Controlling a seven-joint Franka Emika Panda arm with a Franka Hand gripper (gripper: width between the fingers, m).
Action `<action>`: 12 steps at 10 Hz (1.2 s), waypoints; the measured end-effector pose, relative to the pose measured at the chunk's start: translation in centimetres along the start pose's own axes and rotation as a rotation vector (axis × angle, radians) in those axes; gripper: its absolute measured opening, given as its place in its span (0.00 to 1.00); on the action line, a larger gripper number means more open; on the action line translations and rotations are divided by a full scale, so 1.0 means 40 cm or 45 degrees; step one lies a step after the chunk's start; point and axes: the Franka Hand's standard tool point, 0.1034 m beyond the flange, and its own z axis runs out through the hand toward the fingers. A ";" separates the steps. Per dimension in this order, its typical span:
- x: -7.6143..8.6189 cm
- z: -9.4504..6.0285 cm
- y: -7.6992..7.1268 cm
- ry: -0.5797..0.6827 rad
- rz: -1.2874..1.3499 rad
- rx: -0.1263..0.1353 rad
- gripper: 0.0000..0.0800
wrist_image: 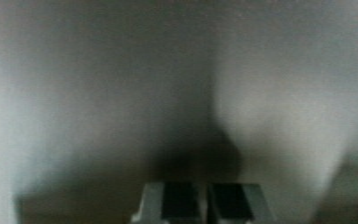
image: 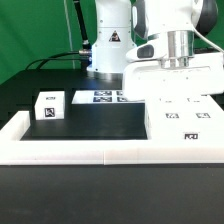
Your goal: Assemble cabinet
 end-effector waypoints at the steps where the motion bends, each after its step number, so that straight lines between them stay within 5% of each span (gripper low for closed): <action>1: 0.000 0.000 0.000 0.000 -0.002 0.000 0.02; 4: 0.001 -0.002 0.001 -0.005 -0.014 0.000 0.00; 12: 0.104 -0.201 0.013 0.007 -0.087 0.012 0.00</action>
Offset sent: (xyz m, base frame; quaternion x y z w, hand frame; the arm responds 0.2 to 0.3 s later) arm 0.0000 0.0000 0.0000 0.0000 0.0000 0.0000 1.0000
